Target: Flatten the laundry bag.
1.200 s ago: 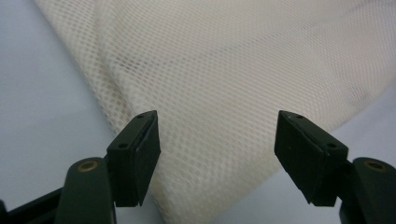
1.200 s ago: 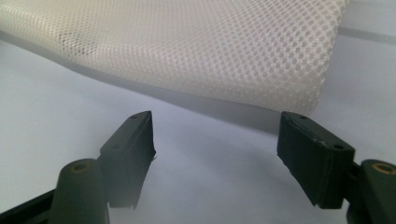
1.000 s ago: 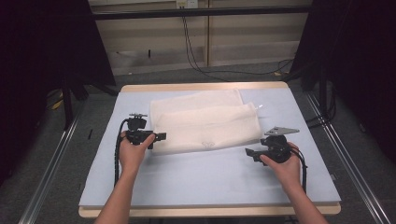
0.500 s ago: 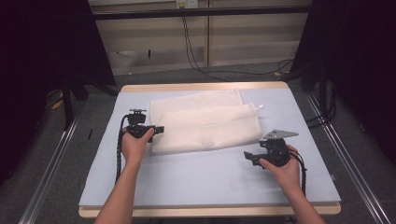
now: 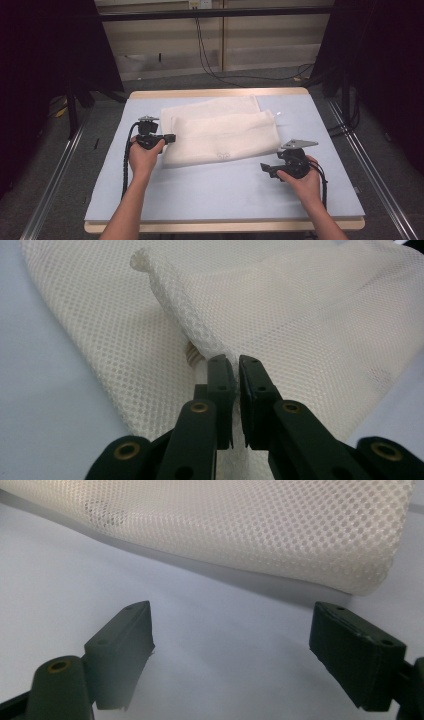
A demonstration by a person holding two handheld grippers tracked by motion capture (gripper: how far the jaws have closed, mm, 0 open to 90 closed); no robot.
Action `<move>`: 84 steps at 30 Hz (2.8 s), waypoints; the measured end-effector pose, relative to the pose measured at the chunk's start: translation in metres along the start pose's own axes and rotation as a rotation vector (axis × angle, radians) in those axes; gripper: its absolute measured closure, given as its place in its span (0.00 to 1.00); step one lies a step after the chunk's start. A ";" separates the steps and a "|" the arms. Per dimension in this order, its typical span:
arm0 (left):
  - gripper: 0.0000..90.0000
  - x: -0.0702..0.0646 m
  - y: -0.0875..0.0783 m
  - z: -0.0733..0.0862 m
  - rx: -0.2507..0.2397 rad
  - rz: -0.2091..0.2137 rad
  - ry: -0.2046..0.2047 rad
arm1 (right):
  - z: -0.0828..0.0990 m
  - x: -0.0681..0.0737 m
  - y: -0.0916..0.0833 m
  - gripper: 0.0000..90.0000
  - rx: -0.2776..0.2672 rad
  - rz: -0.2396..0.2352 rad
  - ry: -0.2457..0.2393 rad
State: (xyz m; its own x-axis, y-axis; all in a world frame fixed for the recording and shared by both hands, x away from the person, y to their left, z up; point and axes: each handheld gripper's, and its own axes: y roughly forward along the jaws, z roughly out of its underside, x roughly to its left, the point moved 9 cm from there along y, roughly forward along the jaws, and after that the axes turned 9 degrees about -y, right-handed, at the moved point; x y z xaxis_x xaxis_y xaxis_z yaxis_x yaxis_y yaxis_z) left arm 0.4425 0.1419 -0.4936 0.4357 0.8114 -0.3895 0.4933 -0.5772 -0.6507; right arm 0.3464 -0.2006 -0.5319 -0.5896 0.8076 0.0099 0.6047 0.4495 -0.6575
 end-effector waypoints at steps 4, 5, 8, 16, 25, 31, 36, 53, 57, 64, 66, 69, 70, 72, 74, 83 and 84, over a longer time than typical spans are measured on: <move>0.95 -0.010 -0.002 0.003 0.005 0.025 0.021 | -0.002 0.001 0.000 0.19 -0.002 0.003 0.002; 0.95 -0.012 -0.004 0.004 0.013 0.027 0.051 | -0.002 0.001 0.000 0.19 -0.002 0.003 0.002; 0.95 -0.027 -0.007 0.006 0.003 0.059 0.083 | -0.003 0.005 0.003 0.19 0.005 -0.002 -0.006; 0.96 -0.040 -0.013 0.011 -0.016 0.110 0.113 | -0.013 0.020 0.009 0.45 -0.018 -0.034 -0.030; 0.97 -0.058 -0.004 0.034 0.020 0.178 0.145 | -0.025 0.039 0.019 0.84 -0.038 -0.083 -0.081; 0.97 -0.068 0.006 0.052 0.056 0.209 0.153 | -0.029 0.051 0.024 0.87 -0.032 -0.110 -0.109; 0.97 -0.069 0.014 0.068 0.104 0.207 0.174 | -0.038 0.057 0.022 0.60 -0.054 -0.116 -0.092; 0.97 -0.078 0.017 0.083 0.149 0.195 0.246 | -0.088 0.103 0.035 0.36 -0.092 -0.178 -0.107; 0.97 -0.077 0.019 0.086 0.158 0.193 0.249 | -0.096 0.111 0.047 0.42 -0.072 -0.178 -0.100; 0.97 -0.077 0.020 0.088 0.168 0.191 0.251 | -0.099 0.114 0.058 0.43 -0.067 -0.185 -0.089; 0.97 -0.077 0.020 0.088 0.174 0.186 0.258 | -0.101 0.116 0.061 0.47 -0.065 -0.197 -0.088; 0.97 -0.077 0.020 0.088 0.177 0.188 0.260 | -0.103 0.118 0.063 0.45 -0.071 -0.203 -0.083; 0.97 -0.077 0.020 0.089 0.179 0.188 0.262 | -0.104 0.120 0.064 0.47 -0.070 -0.216 -0.072; 0.97 -0.077 0.020 0.089 0.180 0.188 0.263 | -0.106 0.121 0.065 0.53 -0.074 -0.214 -0.079; 0.97 -0.077 0.020 0.089 0.179 0.188 0.266 | -0.108 0.121 0.066 0.67 -0.080 -0.221 -0.080; 0.90 -0.077 0.014 0.085 0.168 0.197 0.217 | -0.097 0.124 0.054 0.92 -0.094 -0.222 -0.128; 0.86 -0.076 0.012 0.083 0.162 0.193 0.217 | -0.095 0.124 0.052 0.92 -0.098 -0.223 -0.130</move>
State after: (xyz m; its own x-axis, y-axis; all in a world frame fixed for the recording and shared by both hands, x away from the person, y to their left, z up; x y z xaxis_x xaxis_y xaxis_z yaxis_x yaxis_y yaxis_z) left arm 0.3524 0.0807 -0.5259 0.6679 0.6402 -0.3795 0.2672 -0.6821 -0.6807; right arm 0.3554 -0.0407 -0.4936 -0.7742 0.6313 0.0455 0.4970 0.6508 -0.5740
